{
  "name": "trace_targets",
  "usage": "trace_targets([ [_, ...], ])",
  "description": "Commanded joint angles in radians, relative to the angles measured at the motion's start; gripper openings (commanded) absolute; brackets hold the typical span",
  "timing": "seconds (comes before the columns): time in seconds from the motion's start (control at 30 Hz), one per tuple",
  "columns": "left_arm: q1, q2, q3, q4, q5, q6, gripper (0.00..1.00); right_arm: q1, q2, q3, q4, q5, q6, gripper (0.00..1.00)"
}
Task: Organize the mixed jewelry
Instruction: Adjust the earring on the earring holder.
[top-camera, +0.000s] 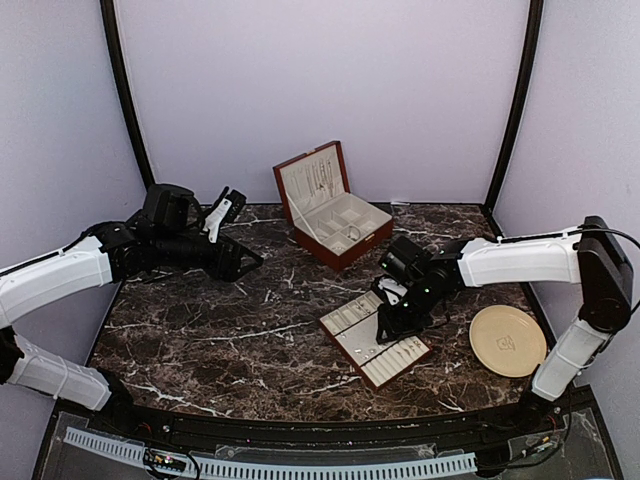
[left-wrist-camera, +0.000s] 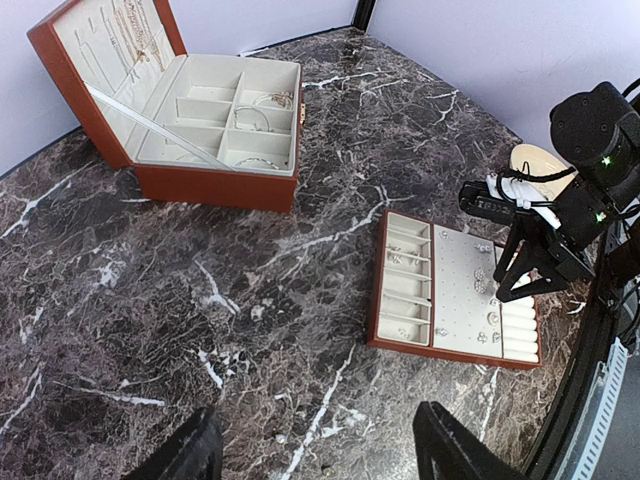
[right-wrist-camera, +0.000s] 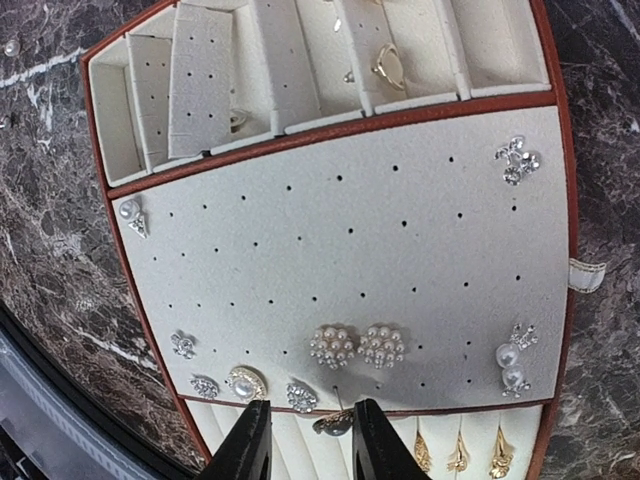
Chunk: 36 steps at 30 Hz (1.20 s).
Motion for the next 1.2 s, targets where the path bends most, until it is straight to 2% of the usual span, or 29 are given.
trace_targets([
  [0.0,0.004,-0.025,-0.015,-0.004,0.016,-0.002,0.68,0.006,-0.027,0.020,-0.005,-0.015,0.016,0.29],
  [0.67,0.004,-0.032,-0.016,-0.004,0.016,-0.001,0.68,0.013,-0.023,0.036,0.002,-0.005,0.025,0.27],
  [0.87,0.004,-0.033,-0.019,-0.004,0.014,-0.002,0.68,0.012,-0.072,0.028,-0.007,0.065,0.036,0.28],
  [1.17,0.003,-0.034,-0.020,-0.001,0.018,-0.004,0.68,0.011,-0.149,-0.116,0.095,0.065,0.063,0.31],
])
